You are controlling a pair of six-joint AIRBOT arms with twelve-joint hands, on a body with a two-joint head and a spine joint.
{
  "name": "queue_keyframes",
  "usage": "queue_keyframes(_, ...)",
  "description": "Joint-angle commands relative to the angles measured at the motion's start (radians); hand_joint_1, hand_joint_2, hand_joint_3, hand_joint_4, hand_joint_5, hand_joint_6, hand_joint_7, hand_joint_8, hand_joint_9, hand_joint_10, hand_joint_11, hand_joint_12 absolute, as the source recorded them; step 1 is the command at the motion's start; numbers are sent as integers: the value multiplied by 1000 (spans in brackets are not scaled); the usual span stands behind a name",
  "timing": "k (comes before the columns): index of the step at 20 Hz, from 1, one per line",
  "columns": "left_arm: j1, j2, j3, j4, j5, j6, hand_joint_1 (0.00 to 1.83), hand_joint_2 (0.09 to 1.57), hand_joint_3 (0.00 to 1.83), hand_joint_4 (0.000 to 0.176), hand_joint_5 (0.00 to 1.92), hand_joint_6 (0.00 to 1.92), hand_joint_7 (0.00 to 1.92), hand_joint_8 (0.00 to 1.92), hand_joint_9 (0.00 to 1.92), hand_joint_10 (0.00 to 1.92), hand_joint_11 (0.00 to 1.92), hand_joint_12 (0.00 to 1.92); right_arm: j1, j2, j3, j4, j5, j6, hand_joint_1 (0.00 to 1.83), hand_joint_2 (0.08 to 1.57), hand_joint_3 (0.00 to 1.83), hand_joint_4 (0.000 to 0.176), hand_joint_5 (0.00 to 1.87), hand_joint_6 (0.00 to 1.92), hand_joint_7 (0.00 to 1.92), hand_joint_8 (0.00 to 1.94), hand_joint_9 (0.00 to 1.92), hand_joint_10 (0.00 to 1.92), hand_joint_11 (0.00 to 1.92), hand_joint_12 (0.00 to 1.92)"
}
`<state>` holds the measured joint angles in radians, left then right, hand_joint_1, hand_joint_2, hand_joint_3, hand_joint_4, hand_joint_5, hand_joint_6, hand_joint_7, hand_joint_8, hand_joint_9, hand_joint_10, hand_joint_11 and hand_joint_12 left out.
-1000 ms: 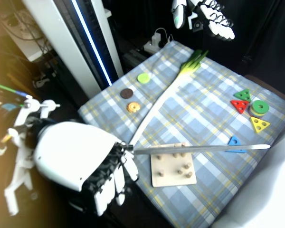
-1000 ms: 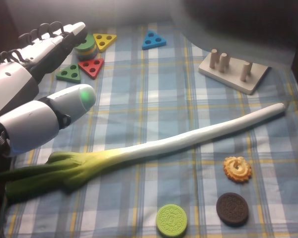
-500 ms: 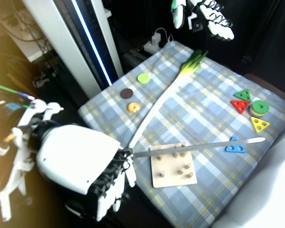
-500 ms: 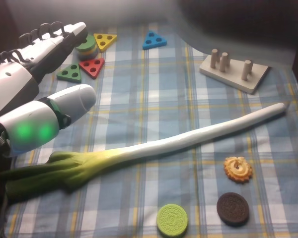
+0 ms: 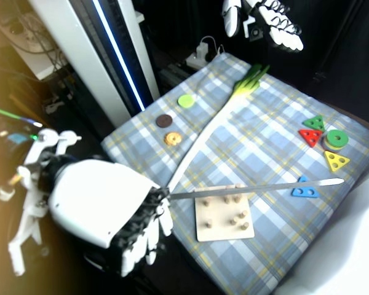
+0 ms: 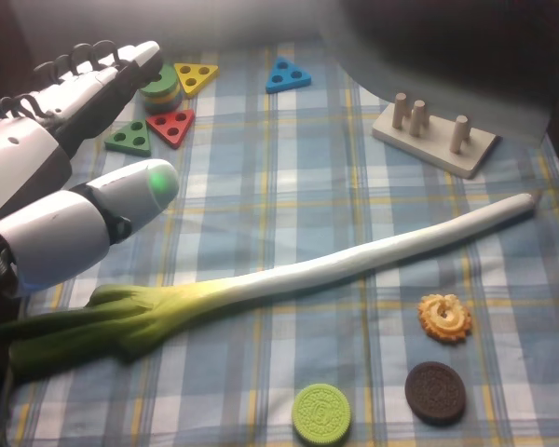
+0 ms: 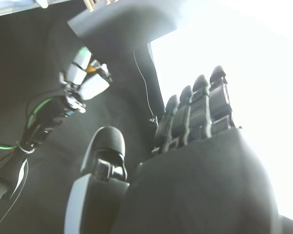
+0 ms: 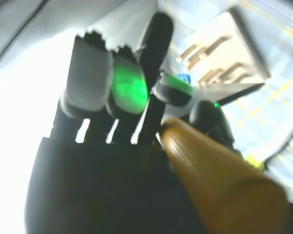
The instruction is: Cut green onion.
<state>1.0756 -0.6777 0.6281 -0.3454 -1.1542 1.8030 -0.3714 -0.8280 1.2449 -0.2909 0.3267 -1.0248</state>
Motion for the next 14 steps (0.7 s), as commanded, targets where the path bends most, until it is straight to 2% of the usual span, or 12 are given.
queue_keyframes(1, -7, -2, -3, 20, -132, -6, 0, 1370, 0, 0, 0, 0, 0, 0, 0, 0, 0, 0, -14, 13, -10, 27, 118, -3, 124, 1466, 0, 39, 1208, 1921, 1406, 1941, 1487, 1921, 1505, 1921)
queue_keyframes(3, -4, 4, -5, 20, -148, -6, 0, 1368, 0, 0, 0, 0, 0, 0, 0, 0, 0, 0, -42, 22, -22, 53, 148, -3, 261, 1468, 0, 35, 1129, 1921, 1340, 1941, 1428, 1921, 1456, 1921)
queue_keyframes(6, 2, 14, -10, 20, -188, -7, 0, 1348, 0, 0, 0, 0, 0, 0, 0, 0, 0, 0, -71, 29, -48, 56, 181, -3, 309, 1459, 0, 35, 1115, 1921, 1330, 1941, 1424, 1921, 1457, 1921)
queue_keyframes(7, 4, 16, -11, 20, -200, -7, 0, 1360, 0, 0, 0, 0, 0, 0, 0, 0, 0, 0, -95, 29, -55, 72, 205, -3, 134, 1484, 7, 38, 1090, 1921, 1347, 1941, 1435, 1921, 1461, 1921)
queue_keyframes(8, 5, 17, -12, 20, -205, -7, 0, 1357, 0, 0, 0, 0, 0, 0, 0, 0, 0, 0, -123, 28, -59, 93, 229, -3, 126, 1493, 5, 35, 1034, 1921, 1328, 1941, 1427, 1921, 1461, 1921)
queue_keyframes(9, 5, 17, -13, 20, -205, -7, 0, 1367, 0, 0, 0, 0, 0, 0, 0, 0, 0, 0, -148, 27, -60, 119, 251, -3, 71, 1501, 3, 0, 821, 1720, 1098, 1845, 1183, 1896, 1210, 1921)
queue_keyframes(10, 5, 17, -13, 20, -205, -7, 0, 1375, 4, 0, 0, 0, 0, 0, 0, 0, 0, 0, -177, 26, -60, 152, 278, -3, 108, 1480, 0, 0, 638, 1364, 859, 1535, 922, 1643, 910, 1786)
queue_keyframes(11, 6, 17, -13, 20, -206, -7, 0, 1378, 4, 0, 0, 0, 0, 0, 0, 0, 0, 0, -191, 26, -62, 170, 293, -3, 88, 1411, 0, 0, 483, 880, 767, 1006, 774, 1172, 554, 1504)
queue_keyframes(12, 8, 17, -14, 20, -207, -7, 0, 1374, 3, 0, 0, 0, 0, 0, 0, 0, 0, 0, -216, 27, -65, 197, 316, -2, 123, 1356, 0, 0, 471, 510, 811, 608, 778, 804, 418, 1295)
queue_keyframes(13, 8, 17, -14, 20, -207, -7, 0, 1374, 3, 0, 0, 0, 0, 0, 0, 0, 0, 0, -227, 29, -67, 209, 326, -1, 123, 1356, 0, 0, 471, 510, 811, 608, 778, 804, 418, 1295)
queue_keyframes(14, 8, 17, -14, 20, -207, -7, 0, 1383, 6, 0, 0, 0, 0, 0, 0, 0, 0, 0, -237, 30, -68, 218, 337, 8, 101, 1323, 0, 0, 399, 197, 738, 247, 722, 438, 341, 1098)
